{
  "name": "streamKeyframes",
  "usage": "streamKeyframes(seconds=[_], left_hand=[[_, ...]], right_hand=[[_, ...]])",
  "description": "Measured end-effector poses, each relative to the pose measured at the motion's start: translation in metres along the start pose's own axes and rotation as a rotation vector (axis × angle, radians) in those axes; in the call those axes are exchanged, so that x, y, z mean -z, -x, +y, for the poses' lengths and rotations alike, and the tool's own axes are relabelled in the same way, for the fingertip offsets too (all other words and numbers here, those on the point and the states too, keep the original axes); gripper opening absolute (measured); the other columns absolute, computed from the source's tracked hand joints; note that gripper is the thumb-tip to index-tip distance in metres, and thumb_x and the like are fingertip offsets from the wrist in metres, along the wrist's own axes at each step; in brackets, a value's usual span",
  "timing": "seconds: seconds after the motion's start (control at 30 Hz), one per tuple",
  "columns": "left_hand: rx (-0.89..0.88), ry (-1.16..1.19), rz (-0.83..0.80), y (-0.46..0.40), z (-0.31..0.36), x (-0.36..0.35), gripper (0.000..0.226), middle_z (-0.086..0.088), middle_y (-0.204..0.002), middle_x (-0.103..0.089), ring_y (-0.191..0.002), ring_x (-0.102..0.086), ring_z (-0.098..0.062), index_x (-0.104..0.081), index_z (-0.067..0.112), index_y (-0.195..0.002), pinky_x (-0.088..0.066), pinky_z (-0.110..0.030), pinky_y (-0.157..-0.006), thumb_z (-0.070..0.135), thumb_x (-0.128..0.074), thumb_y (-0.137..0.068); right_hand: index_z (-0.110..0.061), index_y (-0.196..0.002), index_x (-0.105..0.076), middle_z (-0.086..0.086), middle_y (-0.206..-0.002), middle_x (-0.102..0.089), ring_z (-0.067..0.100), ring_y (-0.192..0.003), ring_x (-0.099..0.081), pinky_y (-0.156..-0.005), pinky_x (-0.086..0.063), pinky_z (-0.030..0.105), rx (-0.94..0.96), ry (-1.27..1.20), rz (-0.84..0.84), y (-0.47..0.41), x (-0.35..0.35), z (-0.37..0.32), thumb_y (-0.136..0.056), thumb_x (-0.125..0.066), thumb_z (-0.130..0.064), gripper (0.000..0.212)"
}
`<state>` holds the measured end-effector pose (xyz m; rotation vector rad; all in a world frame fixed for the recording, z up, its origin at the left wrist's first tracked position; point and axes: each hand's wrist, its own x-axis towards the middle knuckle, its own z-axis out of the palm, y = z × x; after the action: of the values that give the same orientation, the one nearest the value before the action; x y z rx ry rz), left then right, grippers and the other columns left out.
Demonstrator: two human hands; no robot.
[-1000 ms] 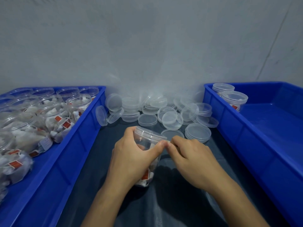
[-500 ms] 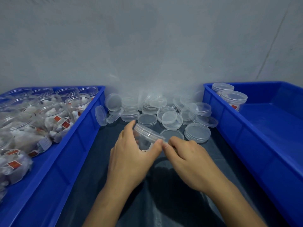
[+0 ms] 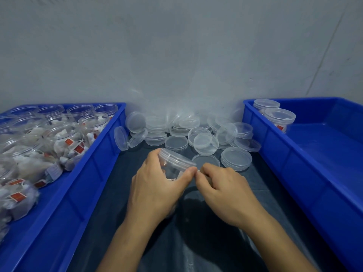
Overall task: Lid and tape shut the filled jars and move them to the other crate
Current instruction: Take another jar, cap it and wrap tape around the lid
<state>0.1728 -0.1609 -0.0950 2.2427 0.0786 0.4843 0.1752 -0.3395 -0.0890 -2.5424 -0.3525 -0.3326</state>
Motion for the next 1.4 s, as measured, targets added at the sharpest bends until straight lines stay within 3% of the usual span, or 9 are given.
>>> streamKeyframes(seconds=[0.23,0.47,0.63,0.8,0.93,1.03,1.2,1.4], left_hand=[[-0.02,0.019,-0.053,-0.002,0.001,0.005,0.073,0.031,-0.106,-0.06,-0.091,-0.053,0.017,-0.041,0.056,-0.116,-0.037,-0.009,-0.073,0.094,-0.065,-0.057],[0.006,0.081,-0.105,-0.005,-0.002,0.012,0.074,0.032,-0.108,-0.068,-0.098,-0.061,0.014,-0.053,0.052,-0.116,-0.052,-0.022,-0.081,0.092,-0.071,-0.056],[0.017,0.039,-0.053,-0.003,0.002,0.009,0.075,0.03,-0.102,-0.066,-0.095,-0.057,0.018,-0.052,0.049,-0.113,-0.043,-0.012,-0.074,0.091,-0.067,-0.053],[-0.001,-0.034,0.005,0.0,0.005,0.001,0.069,0.027,-0.097,-0.061,-0.089,-0.054,0.012,-0.046,0.049,-0.111,-0.041,-0.015,-0.073,0.086,-0.066,-0.056],[-0.002,-0.056,0.033,0.001,0.004,0.002,0.068,0.024,-0.093,-0.062,-0.092,-0.06,-0.001,-0.05,0.043,-0.108,-0.05,-0.029,-0.078,0.085,-0.065,-0.057],[-0.018,-0.058,0.017,0.001,0.002,0.005,0.068,0.021,-0.093,-0.066,-0.092,-0.063,-0.003,-0.056,0.038,-0.108,-0.056,-0.035,-0.083,0.085,-0.064,-0.059],[-0.004,0.004,-0.037,0.0,0.001,0.009,0.077,0.024,-0.099,-0.069,-0.093,-0.063,0.007,-0.056,0.041,-0.115,-0.052,-0.022,-0.08,0.09,-0.068,-0.056],[0.028,0.008,-0.037,-0.001,0.0,0.01,0.071,0.022,-0.094,-0.07,-0.089,-0.064,0.005,-0.058,0.041,-0.11,-0.056,-0.026,-0.077,0.087,-0.07,-0.057]], right_hand=[[-0.018,-0.071,-0.041,-0.002,-0.057,-0.049,0.02,-0.064,-0.051,-0.064,-0.046,0.04,0.001,0.019,0.028,0.0,0.002,0.001,-0.092,-0.036,-0.056,0.044],[-0.018,-0.074,-0.043,-0.003,-0.062,-0.053,0.018,-0.065,-0.052,-0.064,-0.045,0.037,0.016,0.016,0.041,0.0,0.002,0.003,-0.094,-0.036,-0.058,0.046],[-0.023,-0.077,-0.048,-0.007,-0.068,-0.059,0.02,-0.074,-0.057,-0.071,-0.046,0.041,0.012,0.033,-0.02,0.001,0.002,0.001,-0.1,-0.029,-0.059,0.047],[-0.023,-0.079,-0.049,-0.006,-0.074,-0.061,0.026,-0.081,-0.058,-0.077,-0.047,0.044,-0.017,0.055,-0.063,-0.001,0.003,0.001,-0.103,-0.03,-0.056,0.044],[-0.02,-0.076,-0.049,-0.005,-0.066,-0.059,0.025,-0.074,-0.057,-0.073,-0.048,0.042,0.002,0.036,0.013,0.0,0.003,-0.001,-0.102,-0.037,-0.057,0.047],[-0.019,-0.074,-0.05,-0.005,-0.061,-0.056,0.021,-0.069,-0.056,-0.069,-0.047,0.04,0.017,0.048,0.045,0.002,0.002,-0.003,-0.1,-0.038,-0.058,0.048],[-0.019,-0.07,-0.045,-0.005,-0.057,-0.052,0.018,-0.062,-0.052,-0.062,-0.043,0.038,0.018,0.067,0.06,0.003,0.001,-0.003,-0.088,-0.027,-0.058,0.046],[-0.02,-0.071,-0.046,-0.005,-0.058,-0.053,0.021,-0.066,-0.055,-0.069,-0.048,0.042,0.02,0.026,0.054,0.004,0.002,-0.004,-0.096,-0.032,-0.062,0.051]])
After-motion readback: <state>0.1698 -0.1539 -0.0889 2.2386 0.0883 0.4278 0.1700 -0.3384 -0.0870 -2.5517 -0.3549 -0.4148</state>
